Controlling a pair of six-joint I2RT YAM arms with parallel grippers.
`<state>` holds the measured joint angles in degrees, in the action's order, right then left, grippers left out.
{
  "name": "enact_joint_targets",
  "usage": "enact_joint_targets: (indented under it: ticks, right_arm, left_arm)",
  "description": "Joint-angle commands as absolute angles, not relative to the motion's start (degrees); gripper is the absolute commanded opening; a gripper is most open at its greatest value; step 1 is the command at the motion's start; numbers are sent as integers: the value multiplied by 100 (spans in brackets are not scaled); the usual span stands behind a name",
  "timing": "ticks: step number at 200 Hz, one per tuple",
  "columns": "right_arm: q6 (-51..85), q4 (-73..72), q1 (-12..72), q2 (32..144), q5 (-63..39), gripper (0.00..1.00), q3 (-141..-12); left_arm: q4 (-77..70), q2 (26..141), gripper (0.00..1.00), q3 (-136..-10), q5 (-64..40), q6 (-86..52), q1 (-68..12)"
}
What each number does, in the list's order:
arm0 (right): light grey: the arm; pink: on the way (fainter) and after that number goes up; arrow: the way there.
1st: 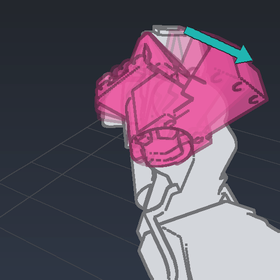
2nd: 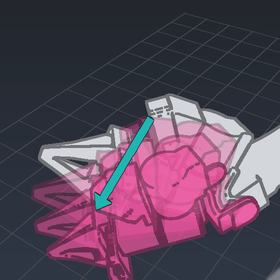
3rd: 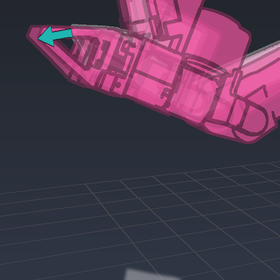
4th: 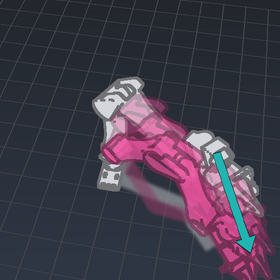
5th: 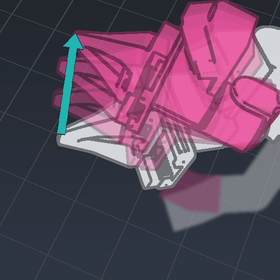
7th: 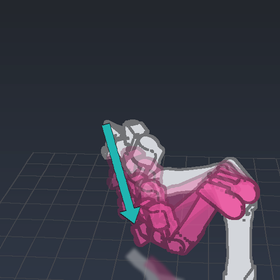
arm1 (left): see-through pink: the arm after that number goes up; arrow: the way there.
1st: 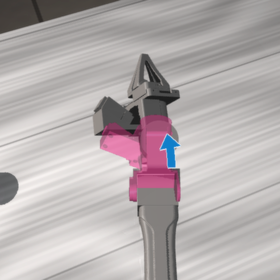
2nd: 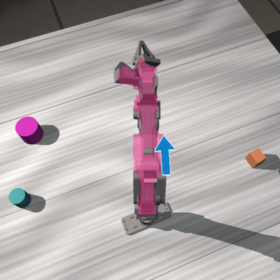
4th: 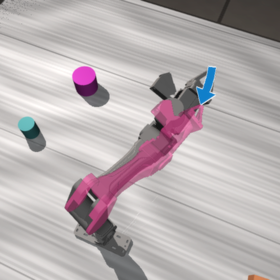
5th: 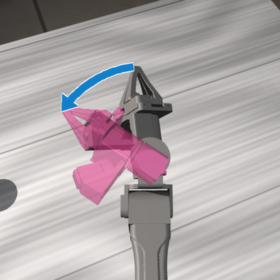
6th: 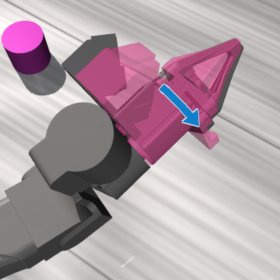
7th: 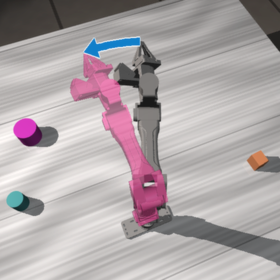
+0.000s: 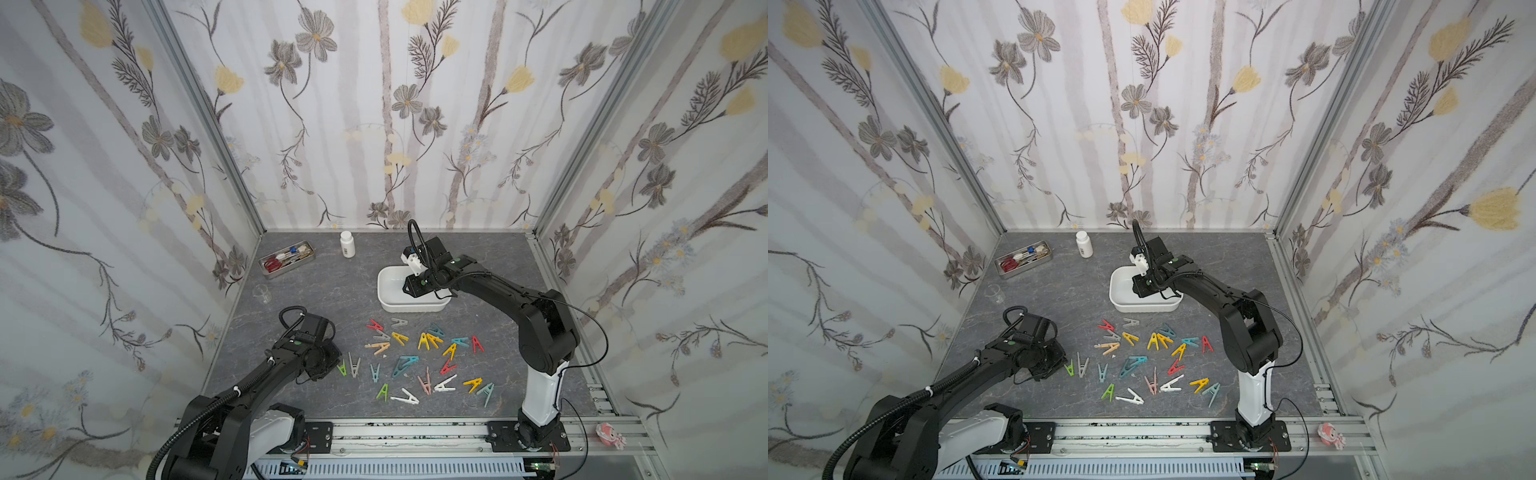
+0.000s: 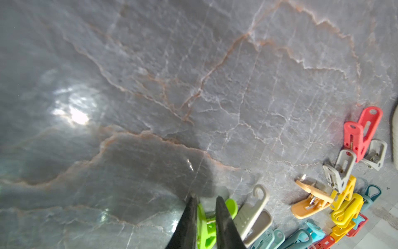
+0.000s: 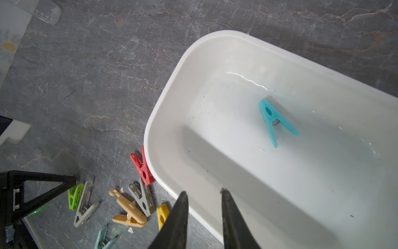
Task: Put the clothespins into the storage box
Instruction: Pick up the clothespin from the center of the board.
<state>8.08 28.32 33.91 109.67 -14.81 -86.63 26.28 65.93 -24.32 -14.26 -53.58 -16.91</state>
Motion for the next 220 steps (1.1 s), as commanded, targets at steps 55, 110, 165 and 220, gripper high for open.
enact_joint_targets:
  ticks: [55,110,165,220]
  right_arm:
    - [747,2567,3359,10768,-1549,29,-8432]
    - [663,2540,3305,10670,-1593,29,-8337]
    - [684,2505,3281,10536,-1670,28,-8310]
    - [794,2391,3278,10145,-1612,28,-8122]
  left_arm:
    - [3823,6794,12,-2425,-1038,-5351,-1924]
    - [4013,6764,4,-2596,-885,-5461,-1964]
    - [4336,6813,4,-3436,-624,-5415,-1965]
    - [4114,7119,3,-4529,-540,-5232,-1964]
